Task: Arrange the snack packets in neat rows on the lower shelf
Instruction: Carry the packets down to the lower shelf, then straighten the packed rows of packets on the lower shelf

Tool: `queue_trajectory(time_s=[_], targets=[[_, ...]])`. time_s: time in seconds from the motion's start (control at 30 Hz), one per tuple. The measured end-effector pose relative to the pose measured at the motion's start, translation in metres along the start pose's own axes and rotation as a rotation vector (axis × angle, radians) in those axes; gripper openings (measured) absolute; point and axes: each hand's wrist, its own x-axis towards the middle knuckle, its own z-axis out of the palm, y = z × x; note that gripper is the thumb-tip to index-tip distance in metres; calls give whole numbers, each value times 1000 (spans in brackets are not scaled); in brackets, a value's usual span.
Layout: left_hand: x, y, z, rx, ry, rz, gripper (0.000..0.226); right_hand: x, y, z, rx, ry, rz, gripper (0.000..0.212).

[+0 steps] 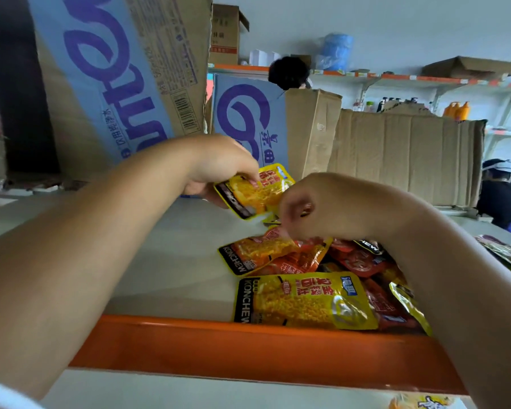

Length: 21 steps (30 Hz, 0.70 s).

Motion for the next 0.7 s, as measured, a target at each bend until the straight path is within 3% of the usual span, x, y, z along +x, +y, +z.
queue_trajectory(time_s=[0.07, 0.13, 0.27, 0.37, 0.47, 0.57, 0.7], targets=[[-5, 5, 10, -64, -137, 6, 17, 0, 10, -7, 64, 197, 93, 18], [-10, 8, 24, 31, -241, 25, 10, -1, 15, -13, 212, 241, 226, 22], [-8, 9, 41, 382, -207, 117, 12, -2, 18, -11, 90, 90, 316, 38], [-15, 11, 33, 771, -205, 161, 35, -3, 18, -14, -7, 149, 287, 35], [-27, 12, 32, 762, -386, 52, 44, -4, 11, -13, -113, 74, 347, 44], [-24, 11, 36, 801, -392, 73, 54, 2, -1, -3, -255, -85, 370, 52], [-20, 7, 28, 759, -422, 92, 40, 8, -16, -7, -383, -202, 339, 54]])
